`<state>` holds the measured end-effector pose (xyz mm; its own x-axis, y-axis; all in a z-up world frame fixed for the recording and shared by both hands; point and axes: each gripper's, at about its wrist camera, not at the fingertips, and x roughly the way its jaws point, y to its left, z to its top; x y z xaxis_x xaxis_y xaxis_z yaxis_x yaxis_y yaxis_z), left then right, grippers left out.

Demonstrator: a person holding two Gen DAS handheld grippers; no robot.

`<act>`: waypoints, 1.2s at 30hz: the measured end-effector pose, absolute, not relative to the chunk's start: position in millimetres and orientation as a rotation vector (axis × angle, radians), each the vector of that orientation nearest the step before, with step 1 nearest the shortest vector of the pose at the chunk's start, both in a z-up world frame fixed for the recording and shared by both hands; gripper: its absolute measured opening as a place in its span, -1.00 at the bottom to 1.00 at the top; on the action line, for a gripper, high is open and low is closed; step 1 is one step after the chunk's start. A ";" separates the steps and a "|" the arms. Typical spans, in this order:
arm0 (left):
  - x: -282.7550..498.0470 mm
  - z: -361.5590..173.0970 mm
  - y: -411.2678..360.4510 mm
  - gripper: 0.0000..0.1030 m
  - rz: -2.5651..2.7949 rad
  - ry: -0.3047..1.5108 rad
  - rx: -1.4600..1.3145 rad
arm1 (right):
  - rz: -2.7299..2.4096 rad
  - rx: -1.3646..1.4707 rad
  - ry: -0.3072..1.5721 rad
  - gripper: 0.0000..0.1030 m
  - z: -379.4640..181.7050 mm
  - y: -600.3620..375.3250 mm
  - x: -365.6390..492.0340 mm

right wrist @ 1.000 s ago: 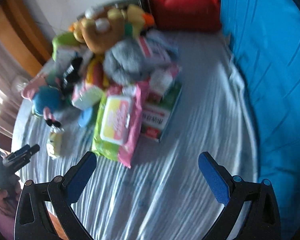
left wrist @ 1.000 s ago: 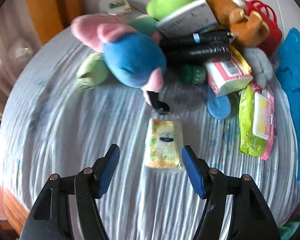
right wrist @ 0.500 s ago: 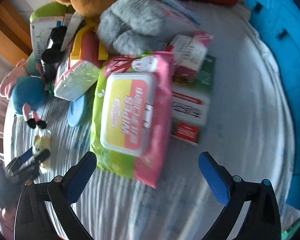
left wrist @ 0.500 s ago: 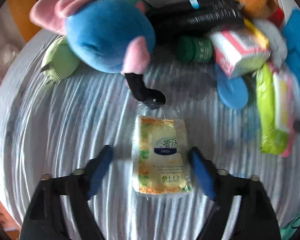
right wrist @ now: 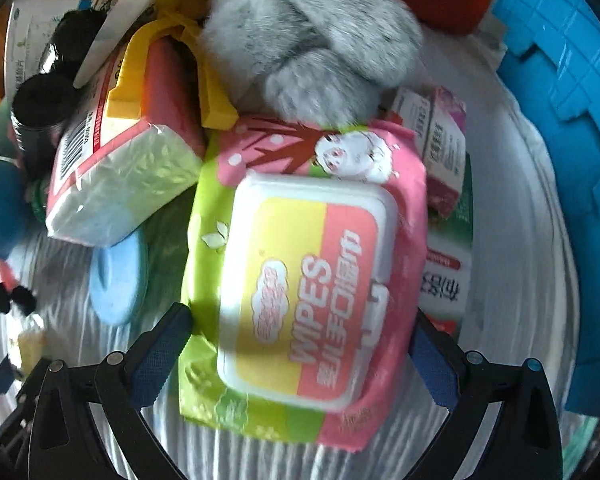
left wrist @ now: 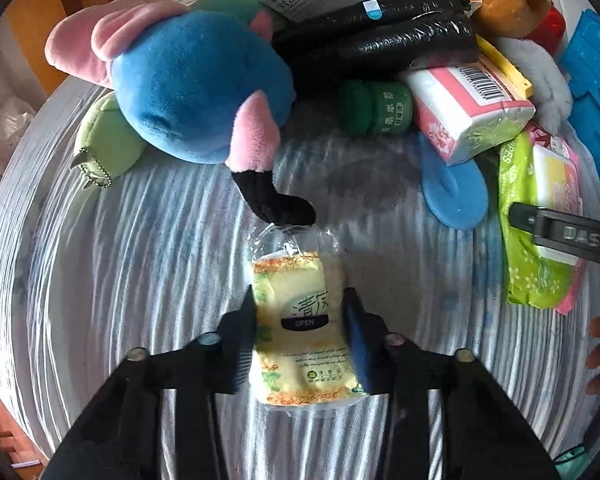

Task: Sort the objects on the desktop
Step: 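Grasp the yellow snack pack with left gripper while right grasps the wipes pack, then carry the snack pack and wipes pack over the blue bin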

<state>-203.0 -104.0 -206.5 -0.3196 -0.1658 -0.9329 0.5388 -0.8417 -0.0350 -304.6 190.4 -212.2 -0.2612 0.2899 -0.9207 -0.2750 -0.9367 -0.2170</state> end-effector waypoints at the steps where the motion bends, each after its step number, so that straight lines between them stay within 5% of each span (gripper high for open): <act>1: -202.9 -204.2 -103.3 -0.37 -2.200 0.487 1.488 | 2.253 -1.645 -0.039 1.00 -212.4 188.8 -305.5; 4: -201.6 -198.0 -99.0 -0.47 -2.226 0.514 1.484 | 2.288 -1.661 -0.055 0.88 -208.6 190.9 -300.7; 7: -200.6 -189.4 -91.7 -0.49 -2.250 0.517 1.464 | 2.355 -1.642 -0.069 0.20 -193.4 192.6 -285.6; 20: -188.8 -108.4 -46.2 -0.49 -2.350 0.427 1.269 | 2.568 -1.590 0.014 0.19 -113.2 207.0 -208.9; 36: -233.1 42.6 80.6 -0.49 -2.703 0.139 0.850 | 2.851 -1.045 -0.022 0.20 69.0 271.4 -128.8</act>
<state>-233.1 80.6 42.6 -0.7785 -0.2574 -0.5724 0.3146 -0.9492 -0.0011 -128.8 271.4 69.0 -0.7583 0.1035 -0.6437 -0.0938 -0.9944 -0.0494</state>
